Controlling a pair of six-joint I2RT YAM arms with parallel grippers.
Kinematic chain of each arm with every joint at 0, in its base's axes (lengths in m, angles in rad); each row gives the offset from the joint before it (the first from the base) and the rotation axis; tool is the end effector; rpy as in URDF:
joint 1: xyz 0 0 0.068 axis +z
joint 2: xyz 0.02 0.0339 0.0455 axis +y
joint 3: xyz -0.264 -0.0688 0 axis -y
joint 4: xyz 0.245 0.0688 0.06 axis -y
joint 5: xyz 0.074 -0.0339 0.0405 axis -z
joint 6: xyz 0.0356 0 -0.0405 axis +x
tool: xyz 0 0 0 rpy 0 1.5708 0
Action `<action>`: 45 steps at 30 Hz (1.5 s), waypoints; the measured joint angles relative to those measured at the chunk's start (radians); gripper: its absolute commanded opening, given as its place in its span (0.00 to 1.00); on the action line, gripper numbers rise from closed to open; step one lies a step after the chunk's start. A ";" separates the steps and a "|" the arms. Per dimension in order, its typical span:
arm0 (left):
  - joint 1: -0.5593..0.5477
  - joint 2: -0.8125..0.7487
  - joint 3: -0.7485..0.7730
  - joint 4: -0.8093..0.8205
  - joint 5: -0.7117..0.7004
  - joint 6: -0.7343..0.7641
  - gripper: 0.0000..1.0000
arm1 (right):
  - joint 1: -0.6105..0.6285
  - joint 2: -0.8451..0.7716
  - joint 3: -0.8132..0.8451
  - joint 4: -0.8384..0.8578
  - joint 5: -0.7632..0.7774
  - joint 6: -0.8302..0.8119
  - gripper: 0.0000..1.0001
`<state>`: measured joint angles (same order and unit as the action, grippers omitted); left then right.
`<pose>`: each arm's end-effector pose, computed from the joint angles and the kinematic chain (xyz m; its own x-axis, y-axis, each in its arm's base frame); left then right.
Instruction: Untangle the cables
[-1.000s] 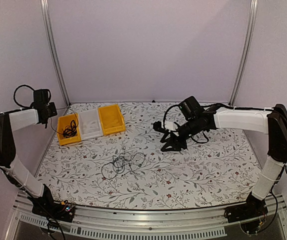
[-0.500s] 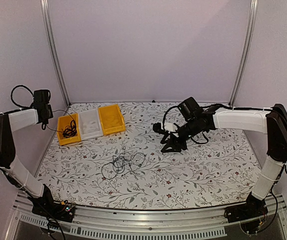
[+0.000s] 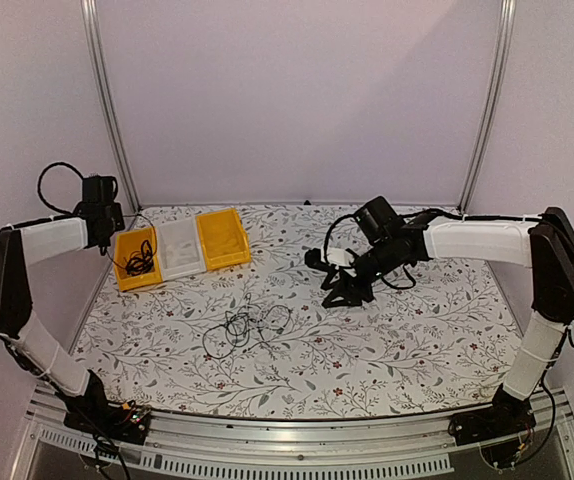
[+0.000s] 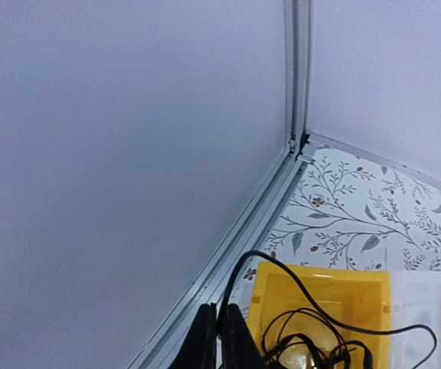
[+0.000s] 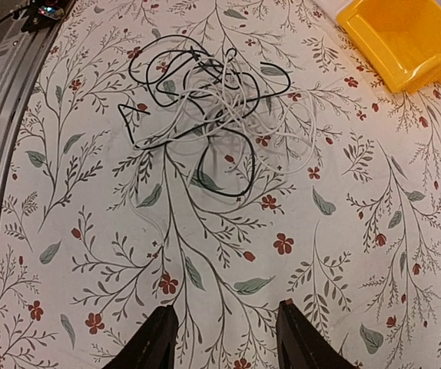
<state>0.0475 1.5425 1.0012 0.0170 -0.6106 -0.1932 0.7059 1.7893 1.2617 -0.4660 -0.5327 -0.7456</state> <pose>0.3414 0.0367 0.2509 -0.3881 -0.1759 -0.9047 -0.6207 0.7755 0.1155 0.2746 0.2578 0.2120 0.0537 -0.7222 -0.6896 -0.9982 -0.0192 -0.0575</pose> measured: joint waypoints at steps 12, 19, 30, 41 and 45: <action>-0.094 0.200 0.045 -0.007 0.165 -0.050 0.00 | 0.006 0.000 0.000 -0.005 0.010 -0.005 0.48; -0.094 0.285 0.084 -0.067 0.182 -0.072 0.00 | 0.008 0.008 0.000 -0.011 0.021 -0.012 0.48; -0.088 0.299 0.113 -0.135 0.222 -0.080 0.13 | 0.016 0.015 0.000 -0.023 0.029 -0.015 0.48; 0.021 0.039 0.095 -0.212 0.314 -0.107 0.50 | 0.030 0.026 0.000 -0.028 0.039 -0.019 0.48; 0.006 -0.049 0.068 -0.182 0.423 -0.112 0.50 | 0.039 0.034 0.000 -0.029 0.047 -0.023 0.48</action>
<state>0.0532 1.4937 1.0687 -0.1650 -0.1871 -0.3054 0.7452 1.8236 1.2621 -0.4953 -0.4858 -0.7681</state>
